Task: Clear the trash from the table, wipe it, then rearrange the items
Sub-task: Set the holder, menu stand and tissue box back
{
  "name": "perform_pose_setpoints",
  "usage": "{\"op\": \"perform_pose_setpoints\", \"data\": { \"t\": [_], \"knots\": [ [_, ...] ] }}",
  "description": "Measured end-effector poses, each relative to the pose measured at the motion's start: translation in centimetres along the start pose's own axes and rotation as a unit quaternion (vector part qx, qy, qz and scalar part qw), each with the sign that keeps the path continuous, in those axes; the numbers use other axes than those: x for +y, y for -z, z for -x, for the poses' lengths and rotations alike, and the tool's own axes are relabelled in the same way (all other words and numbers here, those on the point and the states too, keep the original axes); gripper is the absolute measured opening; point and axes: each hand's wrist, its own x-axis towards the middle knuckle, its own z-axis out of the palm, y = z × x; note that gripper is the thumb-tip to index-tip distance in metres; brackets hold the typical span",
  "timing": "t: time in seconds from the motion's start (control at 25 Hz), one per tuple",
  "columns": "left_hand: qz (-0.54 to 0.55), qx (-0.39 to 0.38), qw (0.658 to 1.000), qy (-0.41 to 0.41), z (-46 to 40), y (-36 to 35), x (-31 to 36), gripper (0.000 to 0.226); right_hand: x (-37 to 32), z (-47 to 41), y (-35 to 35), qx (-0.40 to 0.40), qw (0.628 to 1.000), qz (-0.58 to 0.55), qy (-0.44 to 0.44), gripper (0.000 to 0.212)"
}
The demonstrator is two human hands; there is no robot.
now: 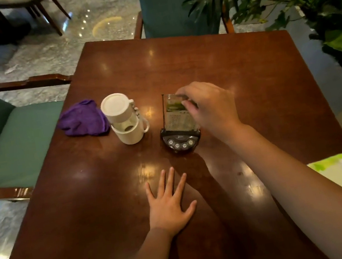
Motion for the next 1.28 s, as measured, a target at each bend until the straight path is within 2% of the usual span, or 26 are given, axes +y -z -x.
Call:
{"op": "perform_pose_setpoints", "data": {
  "t": [0.16, 0.48, 0.84, 0.92, 1.12, 1.28],
  "knots": [
    [0.000, 0.003, 1.000, 0.000, 0.0, 0.0, -0.1, 0.076, -1.0, -2.4, -1.7, -0.032, 0.999, -0.022, 0.025, 0.017],
    [0.009, 0.006, 1.000, -0.001, 0.1, 0.0, -0.1, 0.075, -1.3, -4.5, -3.7, -0.065, 0.997, -0.049, -0.015, 0.019],
    [0.007, 0.001, 1.000, -0.002, 0.1, 0.4, 0.0, 0.074, -2.4, -3.5, -4.8, 0.010, 1.000, 0.003, 0.021, 0.020],
    [0.003, -0.001, 1.000, -0.001, 0.1, 0.5, 0.0, 0.073, -2.2, -3.3, -4.8, -0.001, 0.999, 0.025, 0.024, 0.027],
    [0.004, -0.007, 1.000, 0.004, 0.1, 0.4, 0.0, 0.073, -2.2, -0.7, -5.5, -0.090, 0.990, 0.107, -0.005, 0.054],
    [0.001, -0.021, 1.000, 0.013, 0.0, 0.3, -0.1, 0.074, -2.7, -0.4, -5.1, -0.115, 0.990, 0.082, -0.028, 0.061]
  ]
}}
